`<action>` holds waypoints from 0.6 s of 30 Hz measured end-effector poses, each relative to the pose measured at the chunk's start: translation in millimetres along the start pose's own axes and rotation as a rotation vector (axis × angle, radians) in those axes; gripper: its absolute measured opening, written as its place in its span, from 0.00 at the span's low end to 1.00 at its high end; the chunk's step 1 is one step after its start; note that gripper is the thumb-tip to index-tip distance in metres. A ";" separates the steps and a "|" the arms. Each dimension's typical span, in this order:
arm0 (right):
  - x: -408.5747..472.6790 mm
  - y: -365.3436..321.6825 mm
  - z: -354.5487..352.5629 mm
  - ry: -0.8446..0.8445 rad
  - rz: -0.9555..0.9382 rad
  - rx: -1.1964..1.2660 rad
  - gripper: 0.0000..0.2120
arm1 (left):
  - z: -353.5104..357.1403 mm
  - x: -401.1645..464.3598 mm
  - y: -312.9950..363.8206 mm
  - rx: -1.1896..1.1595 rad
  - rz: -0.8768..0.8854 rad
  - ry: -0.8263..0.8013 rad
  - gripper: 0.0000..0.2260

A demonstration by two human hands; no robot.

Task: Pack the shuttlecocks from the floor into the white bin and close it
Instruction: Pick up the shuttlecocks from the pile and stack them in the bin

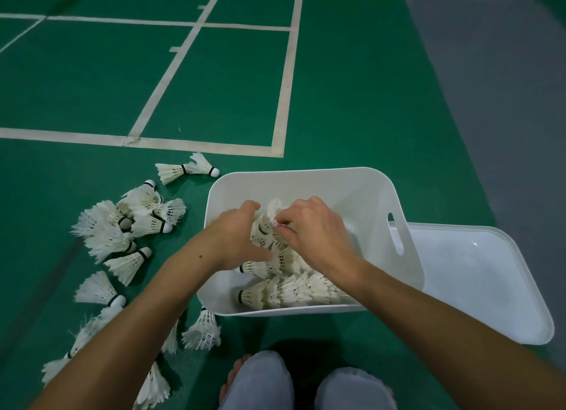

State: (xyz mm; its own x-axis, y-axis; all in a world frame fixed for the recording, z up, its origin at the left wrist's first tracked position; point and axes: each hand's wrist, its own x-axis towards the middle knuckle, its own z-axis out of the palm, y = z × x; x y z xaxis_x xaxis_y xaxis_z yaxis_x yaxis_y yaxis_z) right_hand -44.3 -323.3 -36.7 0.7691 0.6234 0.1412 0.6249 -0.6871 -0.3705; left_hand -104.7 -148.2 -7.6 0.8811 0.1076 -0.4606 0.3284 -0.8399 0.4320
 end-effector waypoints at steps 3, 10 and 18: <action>6.2 -3.1 12.6 -0.116 0.002 -0.013 0.05 | 7.5 12.8 -2.1 0.054 -0.023 -0.105 0.40; 10.1 10.5 32.8 -0.350 0.245 0.188 0.07 | 17.0 13.6 -8.8 -0.193 -0.031 -0.081 0.43; 22.2 12.0 46.9 -0.464 0.359 0.384 0.08 | 23.1 8.7 -8.7 -0.228 -0.019 -0.074 0.39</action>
State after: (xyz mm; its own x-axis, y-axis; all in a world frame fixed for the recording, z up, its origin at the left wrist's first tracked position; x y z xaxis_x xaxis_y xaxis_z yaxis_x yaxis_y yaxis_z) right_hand -26.0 -300.2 -81.0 0.7287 0.5364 -0.4258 0.1855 -0.7531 -0.6312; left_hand -107.8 -152.2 -33.3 0.8495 0.0764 -0.5221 0.4208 -0.6951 0.5829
